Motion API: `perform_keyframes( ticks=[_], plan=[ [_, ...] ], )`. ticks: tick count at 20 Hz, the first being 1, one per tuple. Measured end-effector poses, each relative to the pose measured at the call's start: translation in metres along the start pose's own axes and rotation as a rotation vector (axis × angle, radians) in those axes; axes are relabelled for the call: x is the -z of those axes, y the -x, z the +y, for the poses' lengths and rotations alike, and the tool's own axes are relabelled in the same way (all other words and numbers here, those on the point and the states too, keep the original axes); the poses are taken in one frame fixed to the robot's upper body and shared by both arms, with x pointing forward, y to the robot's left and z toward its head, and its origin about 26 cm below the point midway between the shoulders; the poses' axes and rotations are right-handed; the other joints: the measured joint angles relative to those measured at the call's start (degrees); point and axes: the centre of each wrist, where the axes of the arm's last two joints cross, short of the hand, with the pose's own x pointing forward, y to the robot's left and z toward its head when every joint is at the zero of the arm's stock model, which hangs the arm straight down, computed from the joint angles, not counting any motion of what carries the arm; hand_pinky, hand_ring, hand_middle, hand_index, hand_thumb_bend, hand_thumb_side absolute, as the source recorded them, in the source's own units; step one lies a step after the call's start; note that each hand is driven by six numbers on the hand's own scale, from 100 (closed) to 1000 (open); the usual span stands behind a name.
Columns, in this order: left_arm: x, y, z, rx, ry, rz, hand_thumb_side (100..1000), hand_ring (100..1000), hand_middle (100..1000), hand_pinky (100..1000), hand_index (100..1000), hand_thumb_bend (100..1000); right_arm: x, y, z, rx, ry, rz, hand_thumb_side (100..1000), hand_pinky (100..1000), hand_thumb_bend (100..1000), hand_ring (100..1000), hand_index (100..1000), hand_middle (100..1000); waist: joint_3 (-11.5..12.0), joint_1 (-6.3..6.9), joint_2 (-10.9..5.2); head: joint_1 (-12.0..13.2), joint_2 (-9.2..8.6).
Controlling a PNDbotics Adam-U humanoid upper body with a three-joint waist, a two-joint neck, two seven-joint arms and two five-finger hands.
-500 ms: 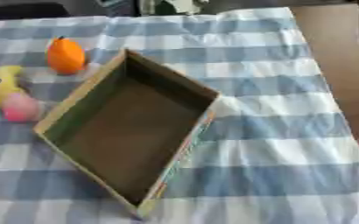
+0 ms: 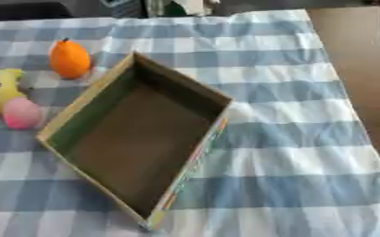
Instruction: Pick up objects on the table and place them in the box.
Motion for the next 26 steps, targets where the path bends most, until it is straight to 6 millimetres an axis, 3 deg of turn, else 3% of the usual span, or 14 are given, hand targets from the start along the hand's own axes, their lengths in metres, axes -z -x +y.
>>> perform_keyframes(
  ticks=[7,16,22,26],
  plan=[
    [0.017,-0.006,0.004,0.073,0.069,-0.069,704,633,611,477,802,100,0.000,0.000,0.000,0.001,0.000,0.000,648,784,100,650,780,538,-0.07,0.05,-0.19,-0.22,1.19],
    [0.049,-0.021,0.008,0.290,0.183,-0.172,592,652,633,485,831,100,0.000,0.000,0.000,0.002,-0.002,0.003,649,784,100,650,780,537,-0.15,0.39,-0.22,-0.09,1.18],
    [0.073,-0.036,0.006,0.467,0.331,-0.203,526,685,670,506,863,100,0.000,0.001,0.001,0.004,-0.007,0.005,651,784,100,650,780,537,-0.43,0.45,-0.43,-0.25,1.09],
    [0.090,-0.036,0.004,0.589,0.477,-0.200,469,711,693,536,885,100,0.000,0.001,0.002,0.004,-0.012,0.005,651,785,100,649,780,537,-0.74,0.43,-0.52,-0.26,0.61]
  ],
)
